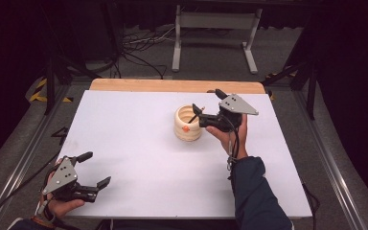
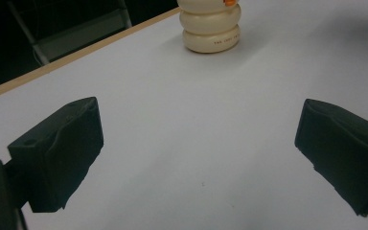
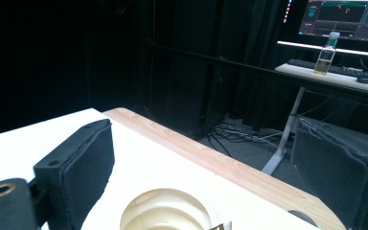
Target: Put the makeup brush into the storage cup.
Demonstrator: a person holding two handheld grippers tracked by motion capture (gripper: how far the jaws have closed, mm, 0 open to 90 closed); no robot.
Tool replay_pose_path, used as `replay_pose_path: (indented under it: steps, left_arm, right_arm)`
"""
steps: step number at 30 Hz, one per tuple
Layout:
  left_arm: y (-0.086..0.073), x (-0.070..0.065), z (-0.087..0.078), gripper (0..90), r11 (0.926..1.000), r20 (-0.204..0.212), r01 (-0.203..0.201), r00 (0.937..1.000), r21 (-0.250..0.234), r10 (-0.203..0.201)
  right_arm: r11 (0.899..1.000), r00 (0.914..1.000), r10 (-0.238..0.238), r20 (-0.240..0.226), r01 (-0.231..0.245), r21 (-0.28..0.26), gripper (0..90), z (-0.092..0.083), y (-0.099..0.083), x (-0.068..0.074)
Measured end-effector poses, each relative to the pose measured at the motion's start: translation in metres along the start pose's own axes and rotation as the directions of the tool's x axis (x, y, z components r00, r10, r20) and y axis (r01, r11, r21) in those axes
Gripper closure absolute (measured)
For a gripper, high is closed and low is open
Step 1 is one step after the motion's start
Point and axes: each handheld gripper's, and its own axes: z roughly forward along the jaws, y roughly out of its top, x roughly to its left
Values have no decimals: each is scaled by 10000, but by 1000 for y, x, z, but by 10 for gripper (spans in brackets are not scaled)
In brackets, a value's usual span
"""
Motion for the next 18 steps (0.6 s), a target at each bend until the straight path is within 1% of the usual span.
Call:
replay_pose_path:
  steps: [2, 3, 7, 9, 12, 14, 16, 18]
  left_arm:
    - [0, 0, 0, 34, 10000, 4, 9, 10000, -13, -9]
    - [0, 0, 0, 34, 10000, -1, 9, 10000, 0, -9]
    - [0, 0, 0, 34, 10000, 12, 12, 10000, 4, -12]
    - [0, 0, 1, 34, 10000, 6, 13, 10000, 2, -13]
    - [0, 0, 1, 34, 10000, -1, -3, 10000, 14, 3]
    - [0, 0, 1, 34, 10000, -8, -2, 10000, 17, 2]
    - [0, 0, 0, 34, 10000, -12, -19, 10000, 17, 19]
    - [0, 0, 0, 35, 10000, -34, -15, 10000, 6, 15]
  right_arm:
    - [10000, 10000, -44, 28, 44, 18, 88, -1, 0, 0]
    - [9999, 9998, -161, 69, 161, 51, 88, -3, 1, 1]
    - [9993, 9994, -326, 104, 324, 182, 88, -7, 0, 1]
    - [9992, 9993, -355, 122, 352, 204, 88, -8, 0, 2]
    - [9974, 9980, -628, 104, 624, 367, 88, -12, -1, 4]
    - [9974, 9980, -628, 43, 626, 366, 87, -13, -1, 5]
    - [9965, 9973, -727, 44, 725, 413, 86, -15, 0, 6]
    - [9968, 9976, -699, -27, 699, 389, 85, -17, -1, 6]
